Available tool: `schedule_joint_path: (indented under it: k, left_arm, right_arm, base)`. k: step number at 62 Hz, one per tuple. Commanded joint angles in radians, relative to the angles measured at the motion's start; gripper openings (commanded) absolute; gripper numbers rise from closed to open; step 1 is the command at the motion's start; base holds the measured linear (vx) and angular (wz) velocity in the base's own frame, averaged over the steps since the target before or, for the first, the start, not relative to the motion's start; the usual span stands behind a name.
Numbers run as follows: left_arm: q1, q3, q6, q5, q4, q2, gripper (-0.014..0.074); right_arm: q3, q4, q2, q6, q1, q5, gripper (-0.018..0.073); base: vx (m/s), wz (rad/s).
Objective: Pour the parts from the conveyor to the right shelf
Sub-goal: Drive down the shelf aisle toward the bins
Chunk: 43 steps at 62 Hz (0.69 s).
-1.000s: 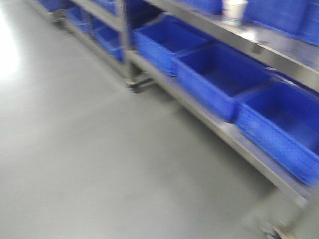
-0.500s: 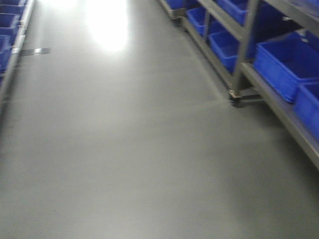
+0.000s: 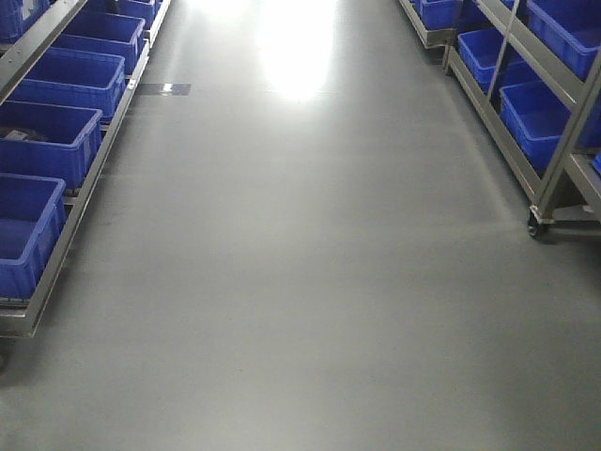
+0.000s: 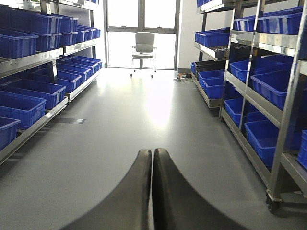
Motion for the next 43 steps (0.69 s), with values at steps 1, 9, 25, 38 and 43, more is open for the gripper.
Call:
schedule_joint_path:
  k: [1,9,25,38,43]
  left_arm:
    - [-0.005,-0.027,-0.003,-0.082,-0.003,0.008,-0.0006]
    - [-0.005,-0.027,-0.003,-0.082,-0.003,0.008,-0.0006]
    - [-0.005,-0.027,-0.003,-0.082,-0.003,0.008,-0.0006]
    - [-0.005,-0.027,-0.003,-0.082,-0.003,0.008,-0.0006]
    - [-0.005,-0.027,-0.003,-0.082,-0.003,0.008,-0.0006]
  right_arm:
    - [0.015,-0.003,-0.014,-0.004,-0.006,-0.075,-0.0009]
    - [0.015,-0.003,-0.014,-0.004,-0.006,-0.075,-0.0009]
    - [0.015,-0.003,-0.014,-0.004,-0.006,-0.075,-0.0009]
    - [0.015,-0.003,-0.014,-0.004,-0.006,-0.075,-0.0009]
    - [0.015,-0.003,-0.014,-0.004,-0.006,-0.075,-0.0009]
  base:
    - [0.24,0.15]
    - [0.3,0.08]
    - [0.43,-0.07]
    - [0.54,-0.1]
    - [0.6,-0.06]
